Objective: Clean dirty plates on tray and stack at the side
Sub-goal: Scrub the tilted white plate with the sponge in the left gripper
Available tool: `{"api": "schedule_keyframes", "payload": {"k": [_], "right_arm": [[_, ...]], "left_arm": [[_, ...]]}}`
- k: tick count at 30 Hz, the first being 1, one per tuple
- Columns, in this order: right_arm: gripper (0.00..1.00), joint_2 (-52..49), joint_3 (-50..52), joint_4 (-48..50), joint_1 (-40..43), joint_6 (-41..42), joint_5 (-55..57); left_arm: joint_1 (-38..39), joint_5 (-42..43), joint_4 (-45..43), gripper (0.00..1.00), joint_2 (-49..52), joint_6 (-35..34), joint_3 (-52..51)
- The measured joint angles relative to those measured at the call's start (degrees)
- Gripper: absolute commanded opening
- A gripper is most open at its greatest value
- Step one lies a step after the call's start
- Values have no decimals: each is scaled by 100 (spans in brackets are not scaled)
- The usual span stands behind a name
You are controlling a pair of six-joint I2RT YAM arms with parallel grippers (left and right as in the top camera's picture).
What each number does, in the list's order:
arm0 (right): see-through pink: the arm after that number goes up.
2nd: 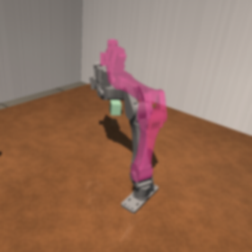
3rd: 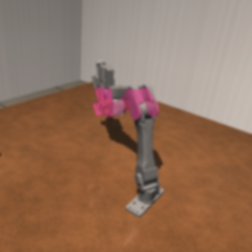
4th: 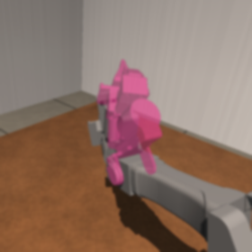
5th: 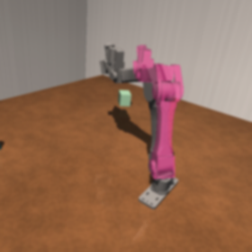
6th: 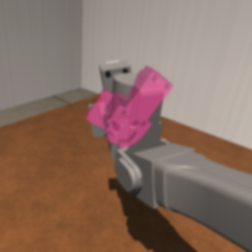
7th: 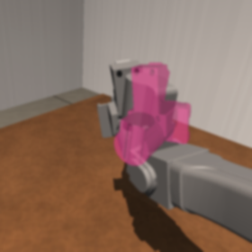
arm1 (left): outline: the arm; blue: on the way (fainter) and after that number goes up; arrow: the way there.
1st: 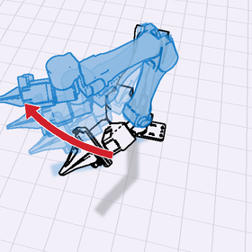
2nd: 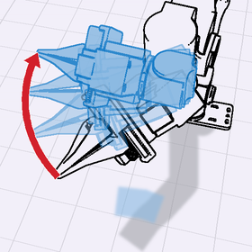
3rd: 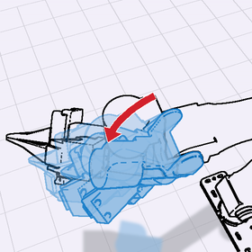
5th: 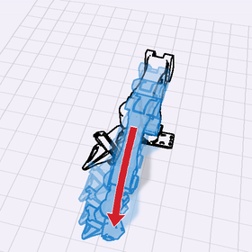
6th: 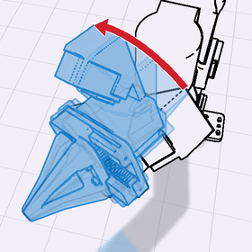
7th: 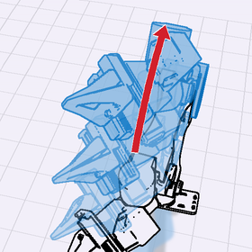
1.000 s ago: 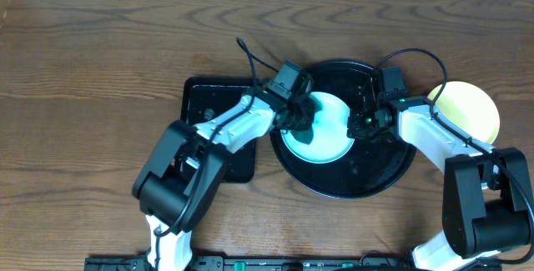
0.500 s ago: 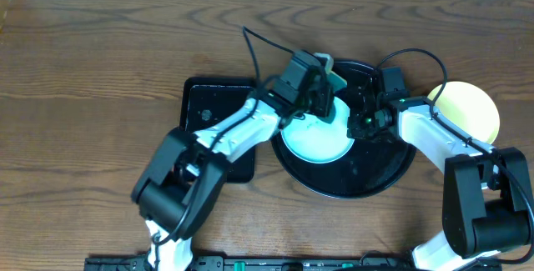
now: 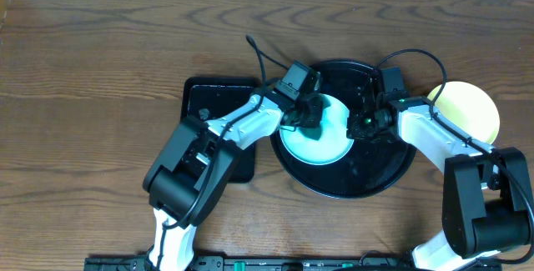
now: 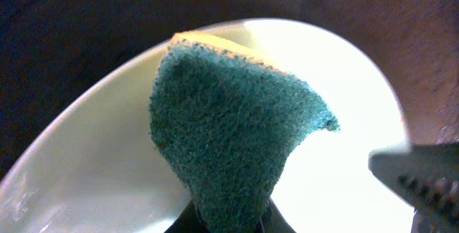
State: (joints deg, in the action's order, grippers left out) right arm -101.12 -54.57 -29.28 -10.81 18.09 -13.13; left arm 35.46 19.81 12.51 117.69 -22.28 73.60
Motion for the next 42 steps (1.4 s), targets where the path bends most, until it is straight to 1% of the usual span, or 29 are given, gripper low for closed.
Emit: {"api": "schedule_keyframes", "payload": {"k": [3,6,11,14,16,20,24,29,37,38,39,41,42], "right_arm": [[1,0,4,2,-4,-2,-2],[1,0,4,2,-4,0,-4],[1,0,4,2,-4,0,-7],[1,0,4,2,-4,0,-7],[1,0,4,2,-4,0,-7],[1,0,4,2,-4,0,-9],[1,0,4,2,-4,0,-9],[1,0,4,-15,-4,0,-15],[1,0,4,-24,-4,0,-24],[2,0,4,-26,-4,-2,-26],[7,0,4,-24,-4,0,-26],[22,0,7,-22,-4,2,-13],[25,-2,17,-46,-13,4,-7]], "left_arm": [[-103,37,361,7,-83,4,2],[-184,138,413,8,-157,4,-13],[-243,389,-46,8,-507,7,-96],[-236,452,-483,8,-750,7,-96],[-229,431,-614,8,-798,7,-94],[-160,240,-697,8,-673,4,-94],[28,133,-824,8,-295,7,-94],[151,125,-584,8,72,2,-85],[133,122,590,8,-122,4,9],[133,120,710,8,-151,7,7],[133,118,774,7,-179,17,2],[133,98,828,8,-269,74,-15],[129,96,831,9,-339,120,-35]]}}
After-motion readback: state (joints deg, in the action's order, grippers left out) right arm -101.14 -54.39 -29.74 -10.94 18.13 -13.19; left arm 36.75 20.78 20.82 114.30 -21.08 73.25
